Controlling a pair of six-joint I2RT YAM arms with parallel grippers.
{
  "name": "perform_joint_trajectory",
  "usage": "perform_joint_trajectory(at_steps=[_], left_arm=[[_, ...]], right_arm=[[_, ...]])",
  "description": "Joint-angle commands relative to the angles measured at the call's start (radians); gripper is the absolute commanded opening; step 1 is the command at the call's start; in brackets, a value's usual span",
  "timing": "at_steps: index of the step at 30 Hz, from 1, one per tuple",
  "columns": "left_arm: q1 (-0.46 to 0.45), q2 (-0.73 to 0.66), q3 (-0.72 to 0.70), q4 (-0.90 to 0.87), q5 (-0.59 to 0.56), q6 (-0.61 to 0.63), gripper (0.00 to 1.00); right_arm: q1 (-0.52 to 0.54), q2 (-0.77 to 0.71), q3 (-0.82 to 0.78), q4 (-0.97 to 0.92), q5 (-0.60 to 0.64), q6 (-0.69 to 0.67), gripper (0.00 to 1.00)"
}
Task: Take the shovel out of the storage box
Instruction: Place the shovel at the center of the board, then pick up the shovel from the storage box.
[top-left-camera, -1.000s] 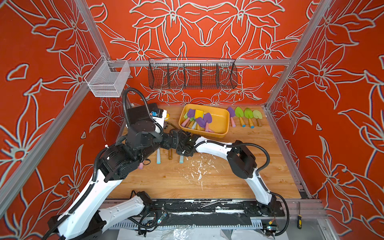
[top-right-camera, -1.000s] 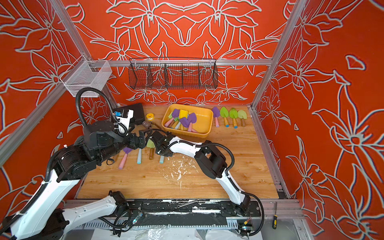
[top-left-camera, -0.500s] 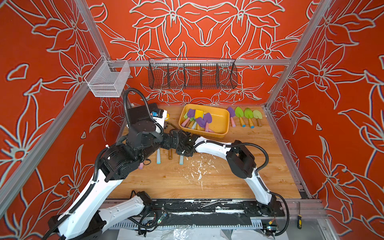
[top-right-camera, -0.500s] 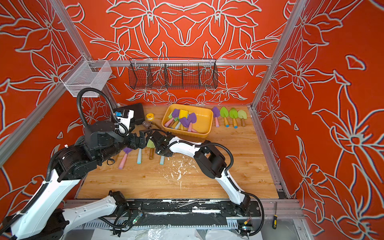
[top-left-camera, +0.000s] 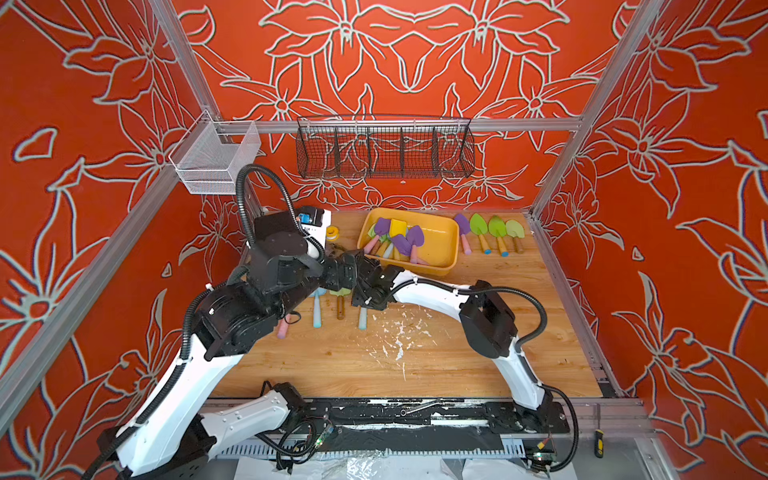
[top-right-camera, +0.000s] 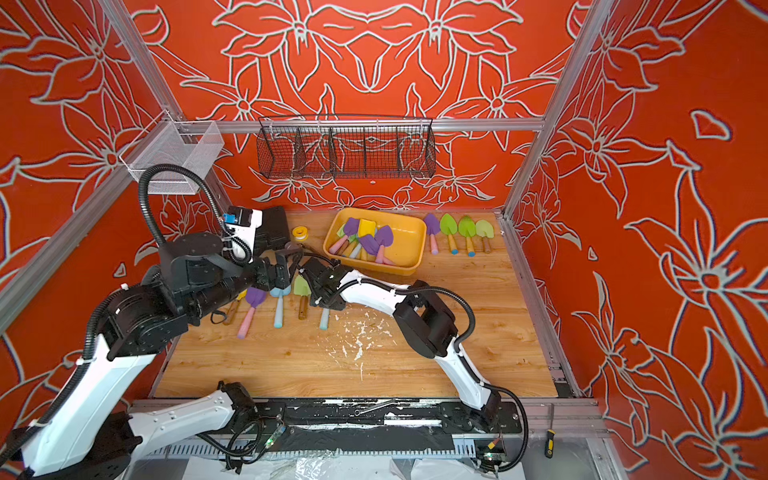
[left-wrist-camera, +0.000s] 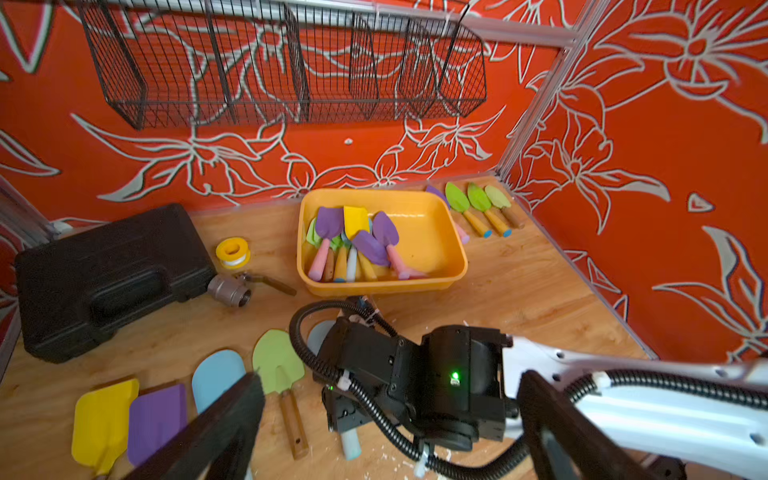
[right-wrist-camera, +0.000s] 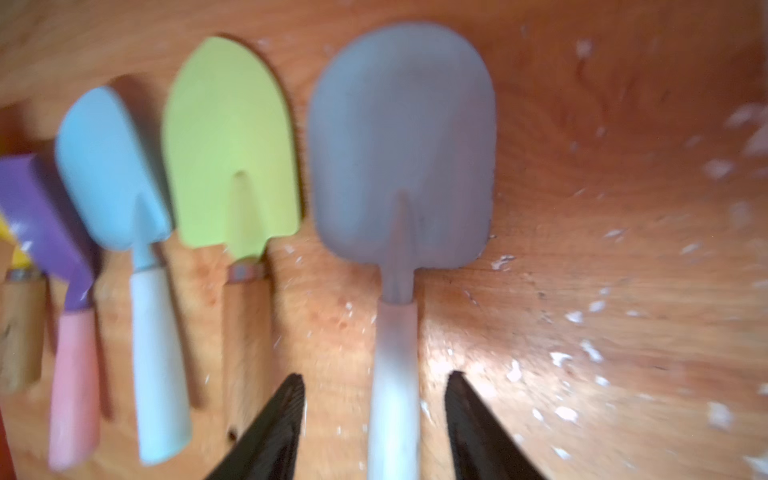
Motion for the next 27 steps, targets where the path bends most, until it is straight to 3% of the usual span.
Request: perform_joint_trajectory(at_steps=[1,6,12,16,23,27], left_arm=[[0.000,0.072,0.102,-0.043,-0.012,-0.013,0.95],[0.000,0.247,0.320,-0.144,-0.006,-0.041,0.95],[0.018,0.510,0.561,-0.272,0.042,-0.127,0.94],[0.054,0.675,0.630,-0.281,0.145,-0.177,0.92],[0.074,1.085,1.008,-0.481,0.156,-0.143,0.86],[0.075,1.180,1.005,-0.406,0.163,-0.132,0.83]], right_arm=[[-0.007,-0.142,0.067,-0.082,0.073,-0.129,0.67],[-0.047,-0.295,0.003,-0.107,0.090,-0.204,0.83],[-0.200,-0.561,-0.173,-0.138,0.099,-0.276,0.98],[-0.323,-0.692,-0.261,-0.193,0.118,-0.377,0.98],[-0.496,-0.833,-0.322,-0.297,0.071,-0.463,0.98],[-0.541,-0.887,-0.394,-0.295,0.042,-0.437,0.98]])
